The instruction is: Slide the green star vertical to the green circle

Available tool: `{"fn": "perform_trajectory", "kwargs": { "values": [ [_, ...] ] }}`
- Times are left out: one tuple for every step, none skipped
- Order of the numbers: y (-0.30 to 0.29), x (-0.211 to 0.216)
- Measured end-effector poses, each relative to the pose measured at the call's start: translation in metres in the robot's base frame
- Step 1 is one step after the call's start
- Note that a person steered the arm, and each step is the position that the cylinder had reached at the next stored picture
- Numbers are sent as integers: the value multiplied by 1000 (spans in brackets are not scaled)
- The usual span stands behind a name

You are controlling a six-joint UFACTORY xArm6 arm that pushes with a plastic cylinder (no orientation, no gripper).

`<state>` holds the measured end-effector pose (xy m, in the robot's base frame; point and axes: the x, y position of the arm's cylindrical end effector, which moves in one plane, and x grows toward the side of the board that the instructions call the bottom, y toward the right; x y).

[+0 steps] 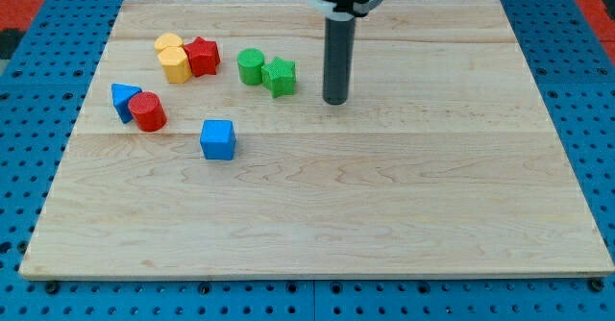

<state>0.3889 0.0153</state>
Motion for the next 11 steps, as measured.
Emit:
{"fn": "perform_trajectory", "kwargs": {
  "values": [
    [-55, -9],
    [-54, -48],
    [-49, -90],
    [-56, -97],
    [-127, -118],
    [-80, -129],
    [-60, -131],
    [-60, -130],
    [-56, -129],
    [-56, -133],
    [-53, -133]
  ]
}}
